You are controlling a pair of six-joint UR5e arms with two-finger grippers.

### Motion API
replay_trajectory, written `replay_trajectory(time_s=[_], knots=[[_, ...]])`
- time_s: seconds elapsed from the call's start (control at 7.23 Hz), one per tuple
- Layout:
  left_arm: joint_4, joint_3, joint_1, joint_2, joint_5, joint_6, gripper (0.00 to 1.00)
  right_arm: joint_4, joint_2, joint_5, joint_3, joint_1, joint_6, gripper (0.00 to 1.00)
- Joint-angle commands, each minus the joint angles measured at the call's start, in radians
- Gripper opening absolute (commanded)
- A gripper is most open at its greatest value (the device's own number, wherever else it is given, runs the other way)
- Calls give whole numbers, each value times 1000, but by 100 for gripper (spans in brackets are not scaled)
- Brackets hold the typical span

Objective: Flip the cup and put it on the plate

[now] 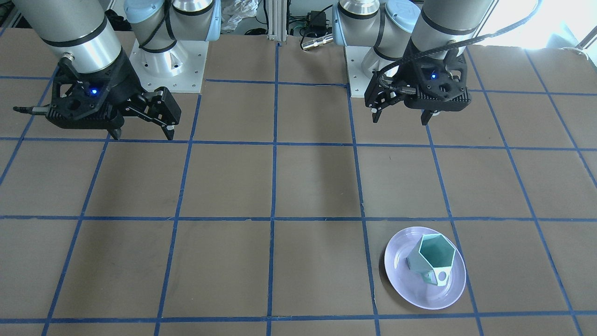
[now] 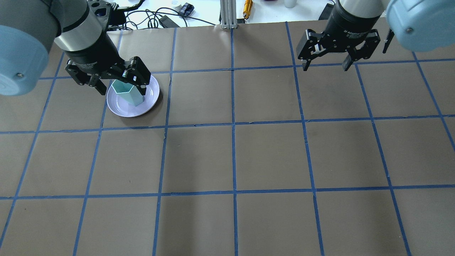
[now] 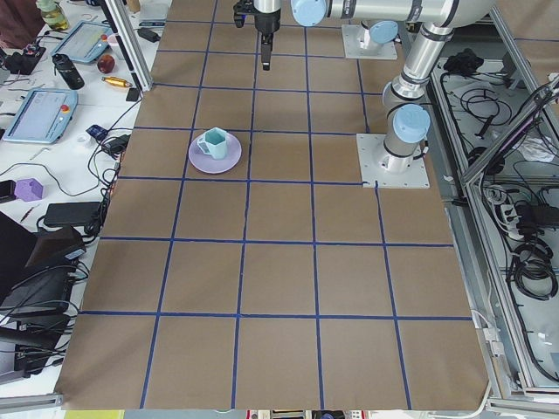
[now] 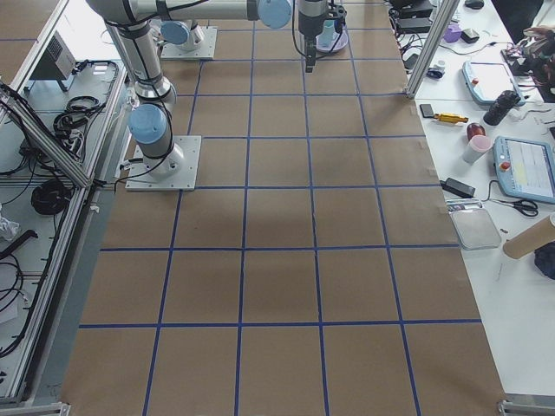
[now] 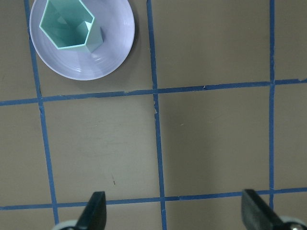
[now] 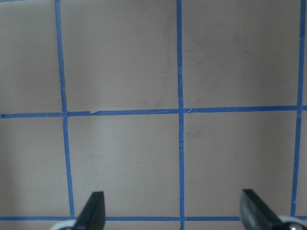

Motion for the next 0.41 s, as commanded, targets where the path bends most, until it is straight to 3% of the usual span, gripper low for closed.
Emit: replay_trajectory(time_s=[0.0, 0.28], knots=[[-1, 3, 7, 2, 1, 1, 100, 0, 0, -1, 0, 0, -1, 100], [-1, 3, 10, 2, 1, 2, 100, 0, 0, -1, 0, 0, 1, 100]])
